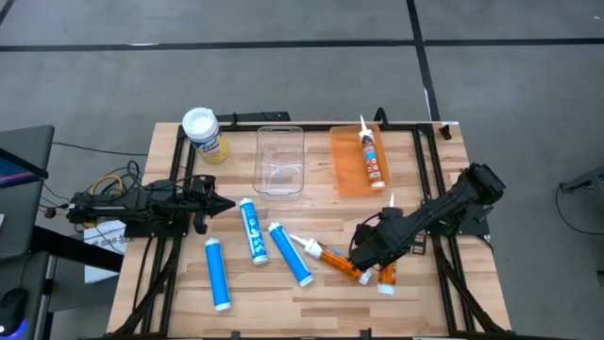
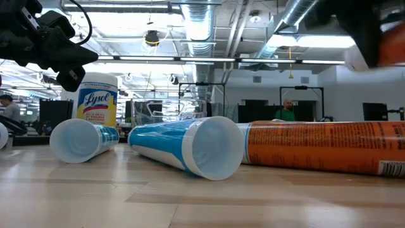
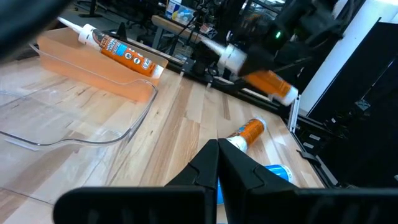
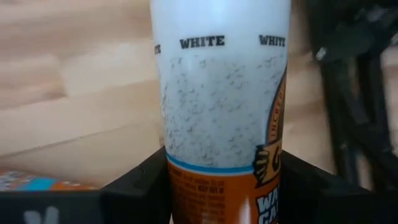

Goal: Pick & place silicon tubes, Sealant and Lysol wipes
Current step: Put the right orange sealant into the orange bin

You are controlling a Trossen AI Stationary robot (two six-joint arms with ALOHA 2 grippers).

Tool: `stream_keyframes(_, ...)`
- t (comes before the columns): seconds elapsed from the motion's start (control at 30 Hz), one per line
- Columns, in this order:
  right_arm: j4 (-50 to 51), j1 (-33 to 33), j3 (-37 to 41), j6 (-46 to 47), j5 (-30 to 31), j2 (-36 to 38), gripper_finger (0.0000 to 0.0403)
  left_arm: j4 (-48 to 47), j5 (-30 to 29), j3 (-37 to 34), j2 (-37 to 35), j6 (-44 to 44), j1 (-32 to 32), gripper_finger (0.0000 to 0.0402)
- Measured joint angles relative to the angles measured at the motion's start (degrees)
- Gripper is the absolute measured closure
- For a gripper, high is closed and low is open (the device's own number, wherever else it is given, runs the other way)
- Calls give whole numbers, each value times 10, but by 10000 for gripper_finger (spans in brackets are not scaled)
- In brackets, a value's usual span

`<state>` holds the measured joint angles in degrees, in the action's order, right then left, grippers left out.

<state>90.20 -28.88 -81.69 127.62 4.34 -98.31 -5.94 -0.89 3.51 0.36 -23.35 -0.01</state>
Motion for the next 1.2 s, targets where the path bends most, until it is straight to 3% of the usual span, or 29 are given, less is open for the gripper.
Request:
stream_keyframes(0.27, -7, 54, -48, -65, 141, 46, 214, 0, 0, 0, 0, 0, 0, 402)
stream_keyframes(0.7, -21, 259, -53, -351, 249, 70, 214, 0, 2, 0, 0, -2, 0, 402)
stream_keyframes(0.97, -176, 404, -53, -572, 289, 70, 214, 0, 2, 0, 0, -3, 0, 402)
stream_keyframes(1.2, -291, 508, -53, -731, 277, 60, 214, 0, 2, 0, 0, -3, 0, 402)
